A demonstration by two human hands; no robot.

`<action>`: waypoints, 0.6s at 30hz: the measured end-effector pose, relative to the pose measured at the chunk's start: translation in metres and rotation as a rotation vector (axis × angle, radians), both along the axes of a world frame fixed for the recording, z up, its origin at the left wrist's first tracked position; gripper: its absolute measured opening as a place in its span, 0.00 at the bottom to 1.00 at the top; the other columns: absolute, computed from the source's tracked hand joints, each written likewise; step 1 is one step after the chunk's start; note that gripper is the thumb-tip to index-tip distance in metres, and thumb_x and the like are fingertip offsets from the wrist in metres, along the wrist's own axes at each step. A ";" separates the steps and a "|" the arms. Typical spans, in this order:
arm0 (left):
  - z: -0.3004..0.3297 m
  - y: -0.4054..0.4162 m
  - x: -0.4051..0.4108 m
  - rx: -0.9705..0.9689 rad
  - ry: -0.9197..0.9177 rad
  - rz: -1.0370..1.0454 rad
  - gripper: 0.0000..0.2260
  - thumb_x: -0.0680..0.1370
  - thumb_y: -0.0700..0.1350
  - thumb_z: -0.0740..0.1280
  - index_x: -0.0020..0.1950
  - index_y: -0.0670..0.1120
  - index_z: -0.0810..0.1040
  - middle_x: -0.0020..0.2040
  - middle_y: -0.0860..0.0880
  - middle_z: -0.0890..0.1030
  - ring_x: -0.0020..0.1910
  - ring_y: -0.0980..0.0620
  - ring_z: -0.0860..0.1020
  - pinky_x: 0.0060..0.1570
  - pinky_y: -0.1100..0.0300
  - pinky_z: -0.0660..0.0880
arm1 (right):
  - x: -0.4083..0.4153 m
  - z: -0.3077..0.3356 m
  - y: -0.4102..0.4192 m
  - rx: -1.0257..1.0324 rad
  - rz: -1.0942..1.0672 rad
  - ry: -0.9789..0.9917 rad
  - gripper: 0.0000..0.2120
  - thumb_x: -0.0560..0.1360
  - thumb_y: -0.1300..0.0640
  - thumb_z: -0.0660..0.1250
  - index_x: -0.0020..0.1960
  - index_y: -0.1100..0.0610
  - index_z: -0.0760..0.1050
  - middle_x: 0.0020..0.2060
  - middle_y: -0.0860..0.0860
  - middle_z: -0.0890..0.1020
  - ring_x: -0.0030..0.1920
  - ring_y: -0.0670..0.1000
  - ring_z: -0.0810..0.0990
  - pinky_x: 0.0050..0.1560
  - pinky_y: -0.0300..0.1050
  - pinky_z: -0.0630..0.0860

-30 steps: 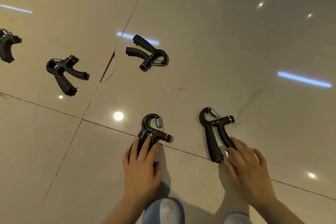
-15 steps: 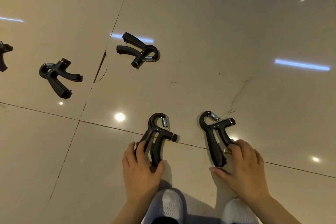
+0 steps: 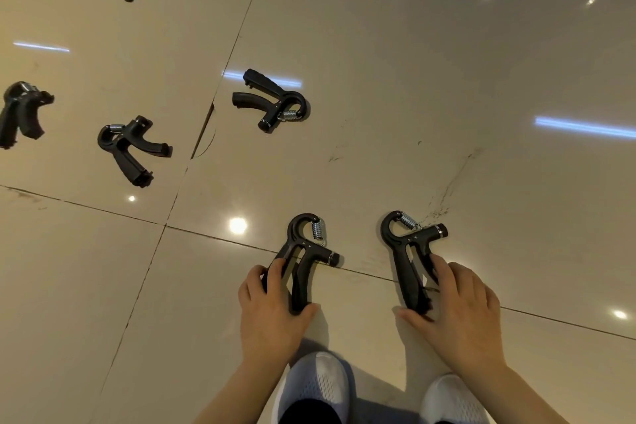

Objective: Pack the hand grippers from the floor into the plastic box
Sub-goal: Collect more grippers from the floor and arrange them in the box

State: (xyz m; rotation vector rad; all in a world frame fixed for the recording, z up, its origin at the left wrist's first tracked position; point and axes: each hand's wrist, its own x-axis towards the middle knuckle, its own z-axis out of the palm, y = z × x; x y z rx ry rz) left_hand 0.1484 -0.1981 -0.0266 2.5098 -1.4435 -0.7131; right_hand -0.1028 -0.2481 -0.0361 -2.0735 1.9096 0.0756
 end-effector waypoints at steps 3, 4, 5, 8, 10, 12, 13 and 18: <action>-0.002 0.003 0.004 0.030 -0.151 -0.109 0.38 0.62 0.60 0.75 0.69 0.49 0.68 0.61 0.41 0.72 0.57 0.37 0.71 0.50 0.45 0.73 | -0.002 0.000 0.003 0.011 -0.062 -0.006 0.45 0.59 0.34 0.74 0.68 0.55 0.65 0.58 0.57 0.76 0.58 0.62 0.75 0.55 0.61 0.73; -0.002 0.003 0.005 0.045 -0.193 -0.135 0.39 0.62 0.62 0.74 0.69 0.50 0.69 0.60 0.40 0.73 0.55 0.37 0.73 0.49 0.44 0.74 | -0.004 0.001 0.003 0.021 -0.086 0.001 0.46 0.58 0.34 0.75 0.68 0.56 0.66 0.58 0.57 0.76 0.58 0.62 0.75 0.54 0.61 0.73; -0.001 0.003 0.006 0.061 -0.208 -0.144 0.39 0.63 0.63 0.73 0.70 0.50 0.68 0.60 0.40 0.73 0.55 0.37 0.73 0.49 0.45 0.74 | -0.006 0.002 0.004 0.035 -0.110 0.008 0.47 0.57 0.33 0.75 0.68 0.57 0.67 0.58 0.57 0.76 0.58 0.63 0.75 0.54 0.61 0.73; 0.005 -0.001 0.012 0.041 -0.145 -0.156 0.39 0.64 0.61 0.72 0.71 0.52 0.65 0.60 0.42 0.72 0.52 0.40 0.73 0.48 0.49 0.73 | -0.009 0.006 0.002 0.074 -0.136 -0.021 0.44 0.58 0.36 0.76 0.66 0.58 0.70 0.57 0.57 0.77 0.57 0.62 0.75 0.54 0.59 0.72; 0.013 -0.004 0.021 -0.006 -0.052 -0.134 0.39 0.63 0.58 0.71 0.72 0.53 0.63 0.60 0.43 0.72 0.54 0.42 0.71 0.50 0.53 0.71 | -0.009 0.011 -0.001 0.084 -0.143 -0.079 0.42 0.58 0.39 0.75 0.66 0.59 0.70 0.56 0.58 0.77 0.55 0.61 0.75 0.54 0.58 0.71; 0.025 -0.005 0.029 -0.109 0.002 -0.123 0.38 0.63 0.56 0.71 0.71 0.50 0.64 0.59 0.47 0.72 0.56 0.46 0.69 0.52 0.57 0.67 | -0.007 0.024 -0.007 0.058 -0.148 -0.170 0.41 0.58 0.40 0.72 0.66 0.58 0.69 0.56 0.57 0.76 0.55 0.60 0.74 0.54 0.56 0.71; 0.033 -0.005 0.033 -0.164 0.011 -0.118 0.37 0.62 0.56 0.70 0.70 0.49 0.66 0.57 0.50 0.72 0.56 0.48 0.68 0.53 0.58 0.66 | -0.004 0.034 -0.011 0.054 -0.168 -0.240 0.41 0.60 0.42 0.74 0.68 0.57 0.67 0.58 0.56 0.75 0.57 0.58 0.73 0.55 0.54 0.71; 0.080 -0.005 0.035 -0.371 -0.037 -0.176 0.27 0.62 0.62 0.66 0.56 0.50 0.74 0.53 0.56 0.72 0.53 0.54 0.67 0.50 0.63 0.65 | 0.014 0.087 -0.019 0.034 -0.191 -0.591 0.44 0.61 0.50 0.77 0.72 0.47 0.59 0.59 0.46 0.70 0.60 0.48 0.70 0.59 0.45 0.67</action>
